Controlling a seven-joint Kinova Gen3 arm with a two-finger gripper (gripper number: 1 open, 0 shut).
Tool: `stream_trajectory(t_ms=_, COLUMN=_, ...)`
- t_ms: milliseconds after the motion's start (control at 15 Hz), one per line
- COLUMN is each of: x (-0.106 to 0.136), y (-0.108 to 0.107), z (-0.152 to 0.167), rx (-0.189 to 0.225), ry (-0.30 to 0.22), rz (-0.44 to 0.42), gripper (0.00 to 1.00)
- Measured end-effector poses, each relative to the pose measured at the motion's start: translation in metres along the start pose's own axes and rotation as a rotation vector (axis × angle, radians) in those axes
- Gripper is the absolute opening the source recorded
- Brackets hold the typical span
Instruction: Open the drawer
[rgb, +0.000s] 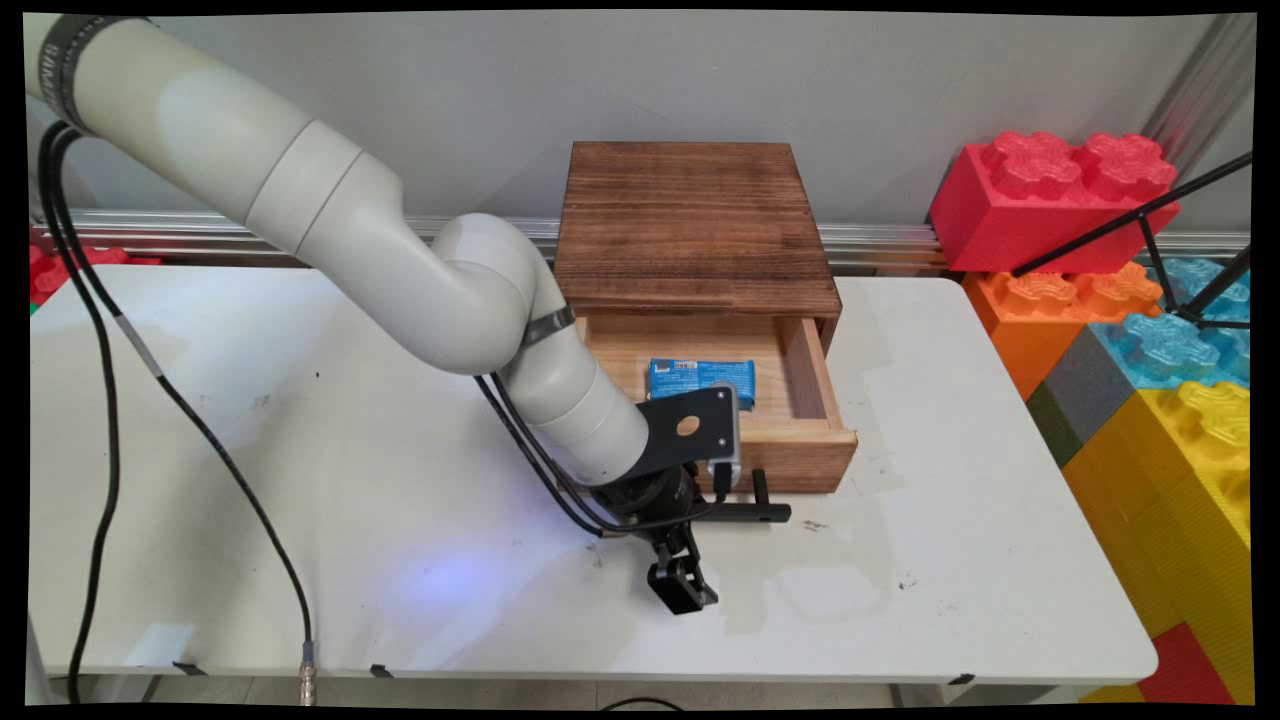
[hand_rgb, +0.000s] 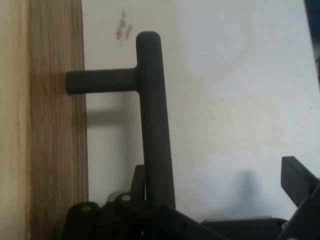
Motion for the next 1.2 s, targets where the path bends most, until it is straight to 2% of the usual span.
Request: stream_trajectory(t_ms=1200, x=0.005, y=0.051, z=-0.007, rx=-0.039, ry=0.033, rz=-0.104, gripper=1.0)
